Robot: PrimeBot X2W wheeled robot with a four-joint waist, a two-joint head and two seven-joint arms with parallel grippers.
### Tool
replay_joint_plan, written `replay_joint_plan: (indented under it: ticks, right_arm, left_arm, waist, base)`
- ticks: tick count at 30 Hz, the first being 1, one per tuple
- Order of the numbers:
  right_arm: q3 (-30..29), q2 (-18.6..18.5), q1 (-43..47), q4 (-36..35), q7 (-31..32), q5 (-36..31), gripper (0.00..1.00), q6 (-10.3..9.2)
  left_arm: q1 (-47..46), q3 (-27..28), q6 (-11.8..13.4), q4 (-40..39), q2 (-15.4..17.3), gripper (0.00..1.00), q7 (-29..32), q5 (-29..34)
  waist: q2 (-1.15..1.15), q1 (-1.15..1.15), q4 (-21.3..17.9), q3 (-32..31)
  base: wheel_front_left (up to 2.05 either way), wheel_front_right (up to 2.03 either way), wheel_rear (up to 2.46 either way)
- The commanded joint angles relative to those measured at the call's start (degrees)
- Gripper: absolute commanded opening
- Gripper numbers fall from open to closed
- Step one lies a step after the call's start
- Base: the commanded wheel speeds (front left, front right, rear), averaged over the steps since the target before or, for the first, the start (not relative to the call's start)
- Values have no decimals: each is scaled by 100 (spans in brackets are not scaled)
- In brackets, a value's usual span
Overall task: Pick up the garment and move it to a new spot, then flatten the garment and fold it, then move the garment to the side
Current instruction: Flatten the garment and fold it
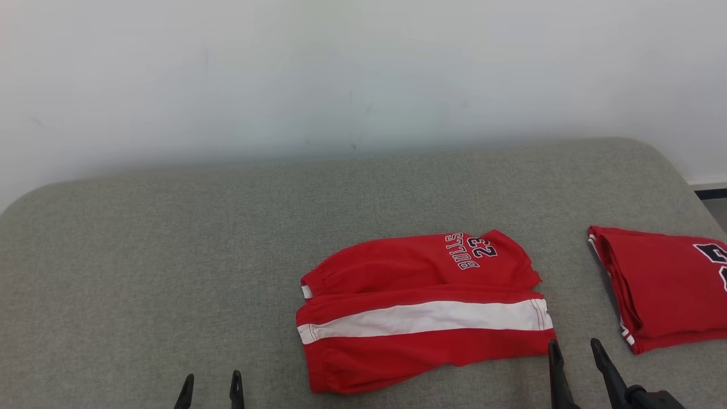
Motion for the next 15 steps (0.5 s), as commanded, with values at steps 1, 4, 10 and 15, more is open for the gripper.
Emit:
replay_joint_plan:
  ticks: [1, 4, 10, 15]
  right_arm:
    - [12, 18, -36, 3, -28, 34, 100, -11]
    - [18, 18, -67, 9, -24, 50, 100, -11]
    - [32, 19, -144, 15, 23, 80, 100, -11]
    - [-11, 20, -322, -45, 239, -5, 100, -11]
  left_arm:
    - [21, 35, -26, 27, -26, 100, -15, 72]
    - [-24, 97, -133, 100, -76, 100, -15, 142]
    - [-136, 111, -368, 364, -157, 100, -15, 39]
    - [-627, 11, -662, 1017, -183, 100, -9, -373]
  waist:
    - [0, 1, -17, 9]
    - [0, 1, -43, 20]
    - [0, 1, -86, 69]
    - [0, 1, -94, 145]
  base:
    - [0, 0, 0]
    - [0, 0, 0]
    - [0, 0, 0]
    - [0, 0, 0]
